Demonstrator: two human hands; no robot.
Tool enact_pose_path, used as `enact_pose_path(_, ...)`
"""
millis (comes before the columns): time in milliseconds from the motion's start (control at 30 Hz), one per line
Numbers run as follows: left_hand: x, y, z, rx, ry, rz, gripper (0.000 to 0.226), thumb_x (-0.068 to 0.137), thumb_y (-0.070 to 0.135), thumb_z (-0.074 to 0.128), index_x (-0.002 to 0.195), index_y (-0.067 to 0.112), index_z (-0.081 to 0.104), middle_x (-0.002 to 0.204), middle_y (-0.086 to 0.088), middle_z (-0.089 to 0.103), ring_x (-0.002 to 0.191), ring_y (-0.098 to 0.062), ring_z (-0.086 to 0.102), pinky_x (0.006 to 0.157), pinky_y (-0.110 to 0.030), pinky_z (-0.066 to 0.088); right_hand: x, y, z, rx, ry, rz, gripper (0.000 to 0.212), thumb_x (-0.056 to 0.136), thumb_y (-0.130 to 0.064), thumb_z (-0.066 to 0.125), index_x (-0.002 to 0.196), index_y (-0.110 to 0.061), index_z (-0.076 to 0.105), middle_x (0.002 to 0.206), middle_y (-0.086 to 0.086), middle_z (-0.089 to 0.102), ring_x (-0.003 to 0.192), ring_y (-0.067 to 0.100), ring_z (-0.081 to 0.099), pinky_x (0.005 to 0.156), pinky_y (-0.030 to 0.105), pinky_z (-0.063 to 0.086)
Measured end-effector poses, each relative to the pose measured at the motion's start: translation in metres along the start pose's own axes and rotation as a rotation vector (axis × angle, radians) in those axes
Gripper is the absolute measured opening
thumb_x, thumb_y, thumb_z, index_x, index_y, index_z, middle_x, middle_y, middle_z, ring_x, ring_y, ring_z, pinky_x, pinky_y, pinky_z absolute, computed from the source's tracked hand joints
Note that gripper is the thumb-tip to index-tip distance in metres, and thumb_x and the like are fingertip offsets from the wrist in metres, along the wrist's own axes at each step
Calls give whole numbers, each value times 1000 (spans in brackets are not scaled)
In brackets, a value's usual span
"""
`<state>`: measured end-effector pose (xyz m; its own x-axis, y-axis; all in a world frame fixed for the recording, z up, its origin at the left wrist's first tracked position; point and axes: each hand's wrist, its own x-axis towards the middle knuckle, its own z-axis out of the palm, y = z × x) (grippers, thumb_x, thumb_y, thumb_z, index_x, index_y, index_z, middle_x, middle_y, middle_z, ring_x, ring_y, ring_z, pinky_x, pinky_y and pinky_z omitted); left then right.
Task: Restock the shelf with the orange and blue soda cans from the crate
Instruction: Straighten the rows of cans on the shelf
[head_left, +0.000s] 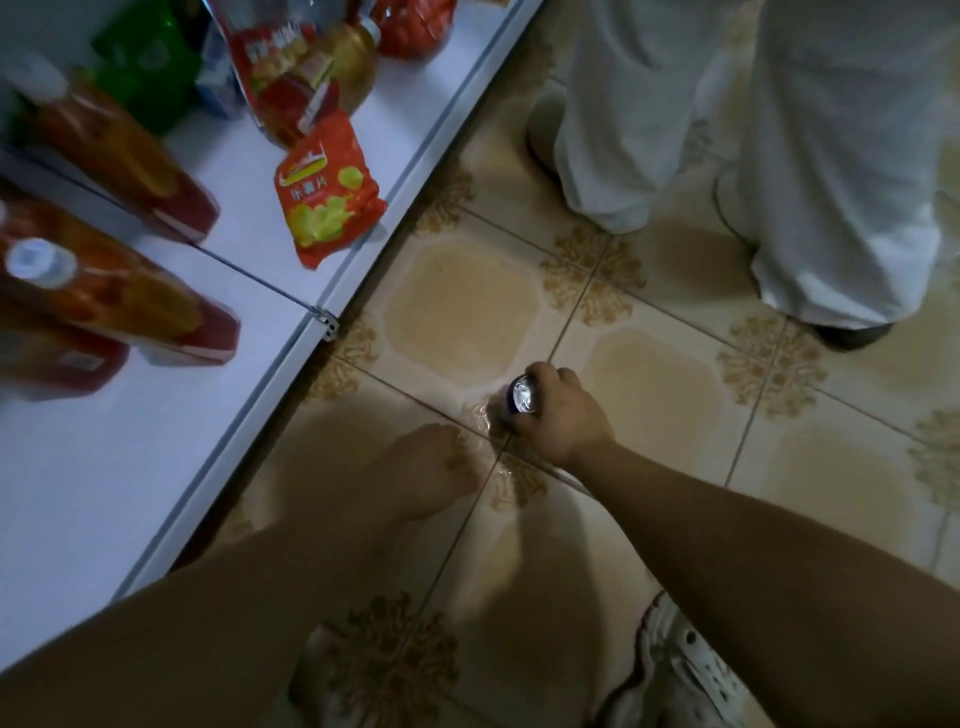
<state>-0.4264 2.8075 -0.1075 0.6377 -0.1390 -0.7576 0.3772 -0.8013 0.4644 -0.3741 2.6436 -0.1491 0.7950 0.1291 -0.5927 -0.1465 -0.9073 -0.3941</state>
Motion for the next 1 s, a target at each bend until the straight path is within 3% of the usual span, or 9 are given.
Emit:
enact_pose_path(167,-39,17,-16,-243,104,73,54,85,18,67,135,18,46,117,15,46,108,-4,43,64,-2,33,-59,-25,-35,275,162,-49,57,86,-33,62,139,-30,43,130,0,47,114,20,51,95,33,44)
enact_pose_path(233,-63,28,-22,-349,156,116,53,79,19,72,122,32,44,113,28,46,107,0,47,73,-3,38,-92,-44,-55,431,248,-68,53,87,-30,60,139,-31,46,128,-5,48,115,16,50,97,34,45)
enact_pose_path(300,-91,35,-24,-462,208,156,71,67,25,76,129,33,43,118,17,55,105,-4,57,83,-17,50,-126,-65,-74,596,330,-74,49,87,-26,60,135,-31,51,123,-9,49,114,12,50,95,32,48)
enact_pose_path(400,-147,51,-37,-573,350,210,90,71,23,79,144,34,28,130,17,44,109,-1,53,82,-14,46,-175,-97,-103,819,441,-117,42,87,-24,62,129,-28,56,122,-7,56,110,11,56,89,28,52)
enact_pose_path(500,-206,62,-58,-596,464,298,70,71,18,81,128,36,44,121,15,53,104,-3,58,82,-19,50,-226,-131,-128,942,507,-164,45,83,-36,67,126,-27,55,119,-6,60,105,10,60,81,25,54)
enact_pose_path(600,-274,74,-82,-629,517,380,59,70,12,81,105,46,46,103,21,57,92,5,59,74,-14,49,-278,-167,-150,1023,495,-294,47,73,-49,69,117,-34,59,118,-4,62,104,11,62,83,29,55)
enact_pose_path(767,-378,81,-113,-746,594,481,64,72,7,78,123,34,48,118,8,59,103,-9,62,85,-27,54,-351,-223,-188,1090,276,-562,64,67,-24,69,125,-37,48,112,-4,62,92,8,65,73,24,53)
enact_pose_path(867,-437,79,-128,-734,644,540,56,74,4,76,109,39,49,109,8,63,85,2,65,64,-14,51,-391,-261,-203,1027,250,-674,73,74,-18,78,136,-30,42,119,-1,61,98,11,64,73,22,53)
enact_pose_path(1000,-507,67,-145,-723,823,549,59,70,5,80,112,35,52,100,14,66,84,5,64,65,-9,51,-441,-320,-209,930,258,-840,55,80,-21,76,126,-30,48,108,-12,63,95,6,63,72,15,53)
